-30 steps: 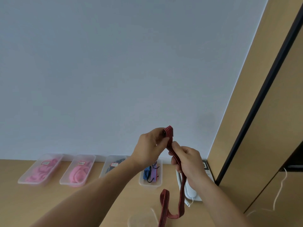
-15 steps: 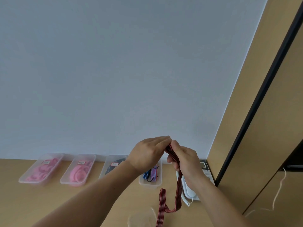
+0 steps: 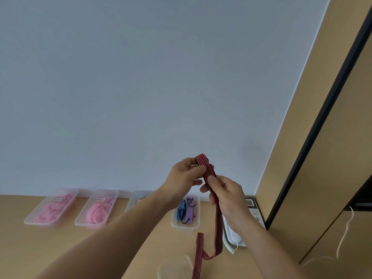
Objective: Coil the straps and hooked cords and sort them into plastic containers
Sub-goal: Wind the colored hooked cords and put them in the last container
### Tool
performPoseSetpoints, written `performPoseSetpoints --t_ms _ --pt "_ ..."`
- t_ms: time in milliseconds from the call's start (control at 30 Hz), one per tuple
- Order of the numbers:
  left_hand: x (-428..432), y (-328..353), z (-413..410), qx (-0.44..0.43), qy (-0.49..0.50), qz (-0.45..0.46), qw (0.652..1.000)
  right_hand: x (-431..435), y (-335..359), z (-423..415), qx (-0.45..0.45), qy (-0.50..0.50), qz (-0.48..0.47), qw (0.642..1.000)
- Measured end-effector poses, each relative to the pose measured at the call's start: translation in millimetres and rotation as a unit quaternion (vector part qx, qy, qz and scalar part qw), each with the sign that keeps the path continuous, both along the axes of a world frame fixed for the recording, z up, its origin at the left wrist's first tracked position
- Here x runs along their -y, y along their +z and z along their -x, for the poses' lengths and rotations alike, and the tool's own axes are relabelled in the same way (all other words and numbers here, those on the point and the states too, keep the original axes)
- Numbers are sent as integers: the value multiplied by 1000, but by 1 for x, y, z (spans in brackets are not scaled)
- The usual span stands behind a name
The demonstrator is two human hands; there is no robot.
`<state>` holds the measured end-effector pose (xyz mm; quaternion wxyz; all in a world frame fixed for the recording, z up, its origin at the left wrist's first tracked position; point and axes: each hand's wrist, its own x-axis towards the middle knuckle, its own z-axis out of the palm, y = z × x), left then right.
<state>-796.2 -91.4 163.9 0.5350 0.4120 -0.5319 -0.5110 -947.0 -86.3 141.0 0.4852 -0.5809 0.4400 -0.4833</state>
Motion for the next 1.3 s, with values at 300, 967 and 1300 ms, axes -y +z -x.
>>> performPoseSetpoints --t_ms 300,967,1300 --pt "4 -6 6 216 96 164 958 6 -1 1 -33 -64 -63 995" --pt "10 -27 -9 499 156 477 707 4 -3 -2 13 -25 -27 999" --pt "-5 -1 1 68 -68 -21 995 1 -4 -1 -39 -28 50 998"
